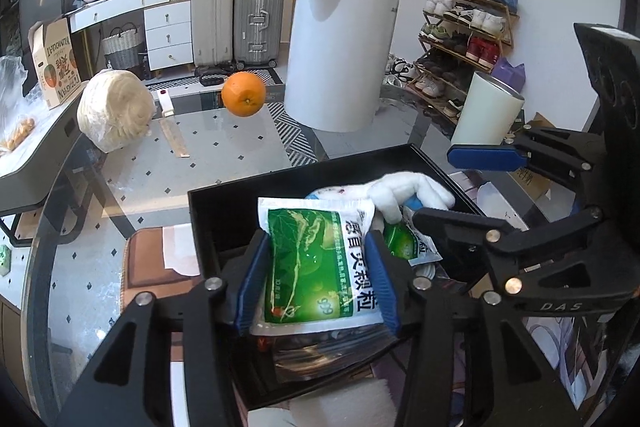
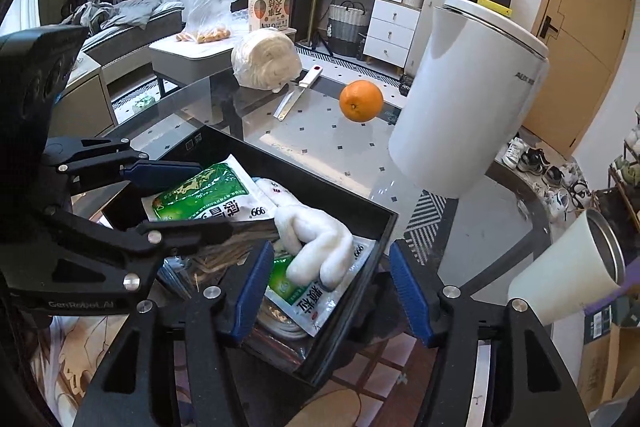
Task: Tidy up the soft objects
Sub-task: 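Open both grippers to drop the medicine packet and bunny into the box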
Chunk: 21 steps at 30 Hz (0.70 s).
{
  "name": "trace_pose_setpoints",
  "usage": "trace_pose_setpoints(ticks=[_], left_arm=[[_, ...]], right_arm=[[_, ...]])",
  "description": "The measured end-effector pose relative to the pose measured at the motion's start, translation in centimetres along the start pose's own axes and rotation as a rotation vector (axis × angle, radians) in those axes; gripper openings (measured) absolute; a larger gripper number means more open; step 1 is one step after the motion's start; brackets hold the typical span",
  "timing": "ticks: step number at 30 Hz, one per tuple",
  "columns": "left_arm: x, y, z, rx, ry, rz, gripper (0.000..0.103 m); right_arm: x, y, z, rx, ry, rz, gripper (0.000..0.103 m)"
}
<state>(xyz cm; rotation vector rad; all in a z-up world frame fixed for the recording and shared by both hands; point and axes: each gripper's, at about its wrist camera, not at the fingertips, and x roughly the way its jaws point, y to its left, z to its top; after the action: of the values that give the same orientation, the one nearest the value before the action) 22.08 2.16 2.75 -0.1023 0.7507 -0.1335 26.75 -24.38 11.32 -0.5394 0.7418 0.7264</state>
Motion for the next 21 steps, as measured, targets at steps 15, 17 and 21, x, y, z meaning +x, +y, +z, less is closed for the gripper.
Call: trace_pose_setpoints(ticks=[15,17,21], left_arm=[[-3.0,-0.2,-1.0,-0.006,-0.03,-0.006,0.099],[-3.5,-0.3,-1.3,-0.009,-0.038,0.015,0.103],[-4.9,-0.2,-2.2,-0.031,-0.064,0.014,0.103]], right_arm=[[-4.3,-1.5,-3.4,0.126,-0.048,-0.004,0.082],[-4.9,-1.5,-3.9,0.144,-0.056,0.004,0.085],[-6.1,-1.4,-4.8,0.174,-0.079,0.005,0.102]])
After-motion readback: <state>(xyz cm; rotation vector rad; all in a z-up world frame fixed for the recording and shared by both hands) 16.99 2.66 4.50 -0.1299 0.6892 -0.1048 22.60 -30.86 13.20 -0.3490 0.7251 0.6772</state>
